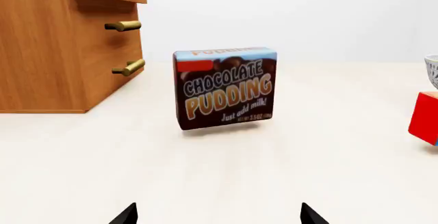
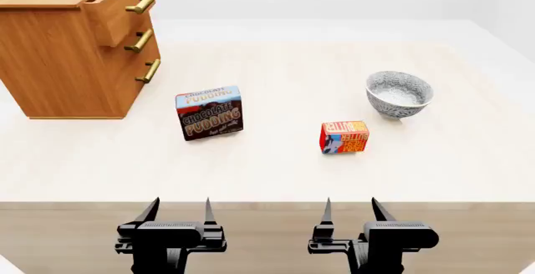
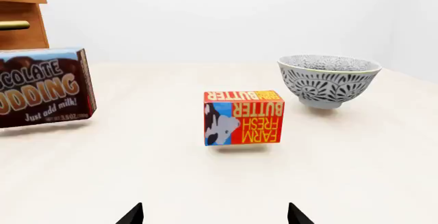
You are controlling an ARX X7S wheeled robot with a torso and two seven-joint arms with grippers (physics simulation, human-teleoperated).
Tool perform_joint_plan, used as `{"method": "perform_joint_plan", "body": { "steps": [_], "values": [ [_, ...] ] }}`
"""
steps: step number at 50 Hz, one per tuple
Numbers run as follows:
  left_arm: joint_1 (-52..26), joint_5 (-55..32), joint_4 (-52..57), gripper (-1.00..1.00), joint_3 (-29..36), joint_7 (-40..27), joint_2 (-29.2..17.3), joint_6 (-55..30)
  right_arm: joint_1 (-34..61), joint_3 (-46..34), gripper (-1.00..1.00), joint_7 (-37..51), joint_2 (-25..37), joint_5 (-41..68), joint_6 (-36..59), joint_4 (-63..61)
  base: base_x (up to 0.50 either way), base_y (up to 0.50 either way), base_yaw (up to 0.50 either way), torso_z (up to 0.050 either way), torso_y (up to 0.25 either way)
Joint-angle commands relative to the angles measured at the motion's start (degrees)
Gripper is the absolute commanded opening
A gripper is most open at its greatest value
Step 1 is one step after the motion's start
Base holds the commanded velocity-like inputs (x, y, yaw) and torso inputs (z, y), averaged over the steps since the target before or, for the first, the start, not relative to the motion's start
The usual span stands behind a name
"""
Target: Put the butter at the back in the top drawer of the cabinet and close it.
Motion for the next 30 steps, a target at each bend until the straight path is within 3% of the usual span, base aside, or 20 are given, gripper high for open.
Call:
{"method": "perform_joint_plan", "body": {
  "steps": [1, 27, 30],
  "values": [
    [0.0, -0.8, 0.0, 1.00, 1.1, -1.1, -0.9, 0.0, 0.0, -1.2, 1.00, 1.2, 0.9, 0.8, -0.1, 0.0, 0.00, 0.00, 0.00, 0.000, 0.000],
    [0.1, -4.0, 0.3, 1.00, 4.8, -4.6, -4.1, 0.8, 0.1, -4.8, 1.00, 4.9, 4.0, 3.9, -0.8, 0.3, 0.00, 0.00, 0.00, 0.000, 0.000],
    [-0.1, -4.1, 0.1, 1.00, 5.0, -4.9, -4.3, 0.9, 0.1, -5.0, 1.00, 5.2, 4.2, 4.0, -1.0, 0.3, 0.00, 0.00, 0.00, 0.046, 0.006]
  ]
}}
